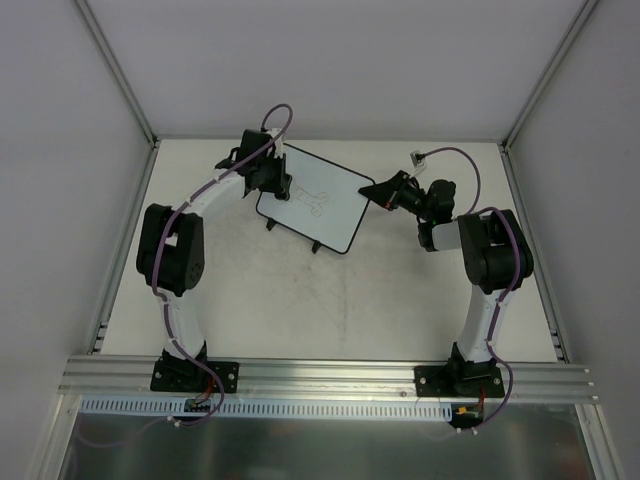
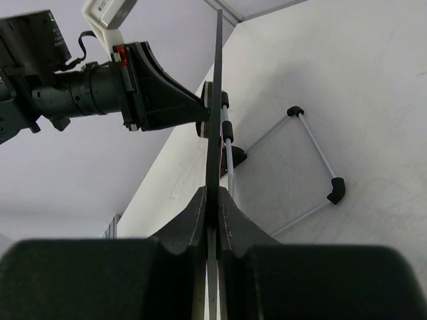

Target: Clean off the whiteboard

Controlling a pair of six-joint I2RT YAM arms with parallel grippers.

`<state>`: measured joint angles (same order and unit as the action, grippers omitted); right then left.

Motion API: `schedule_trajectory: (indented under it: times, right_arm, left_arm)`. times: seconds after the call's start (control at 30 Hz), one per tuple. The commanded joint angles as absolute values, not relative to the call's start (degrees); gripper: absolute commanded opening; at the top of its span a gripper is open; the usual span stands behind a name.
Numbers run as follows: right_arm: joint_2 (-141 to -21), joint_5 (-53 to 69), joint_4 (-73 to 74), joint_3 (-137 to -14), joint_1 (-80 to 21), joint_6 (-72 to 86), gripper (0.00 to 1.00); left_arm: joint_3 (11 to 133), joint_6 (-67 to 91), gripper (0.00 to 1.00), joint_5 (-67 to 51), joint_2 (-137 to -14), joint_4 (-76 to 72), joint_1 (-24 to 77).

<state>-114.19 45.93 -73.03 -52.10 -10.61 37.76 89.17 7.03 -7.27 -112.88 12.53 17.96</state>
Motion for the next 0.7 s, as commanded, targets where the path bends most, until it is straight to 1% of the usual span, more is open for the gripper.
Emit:
schedule_trajectory:
  times: [0.0,0.2,0.33,0.47,0.67]
  right_arm:
    - [-110.65,49.83,-87.72,-53.26,-10.72,37.44,0.0]
    - [-110.65,49.75,-87.71,-53.26,-10.72,37.35,0.0]
    - [-110.57,49.83,-87.71,-53.17,-10.72,37.44,0.0]
    - [-110.48,49.75,-87.71,-53.09,-10.81,37.26,0.0]
    - [-110.48,49.83,-87.71,-53.0,-10.81,37.26,0.0]
  left_arm:
    - [83.24,9.49,0.0,-11.16,-110.58,15.38,18.81]
    - [74.01,10.28,0.0,-8.09,-106.27,12.92,19.86]
    - [70.15,11.77,0.0,-9.05,-105.38,12.48,19.86]
    - [69.7,12.3,0.0,-10.11,-105.82,11.78,19.86]
    - [73.46,11.78,0.0,-10.11,-106.08,11.78,19.86]
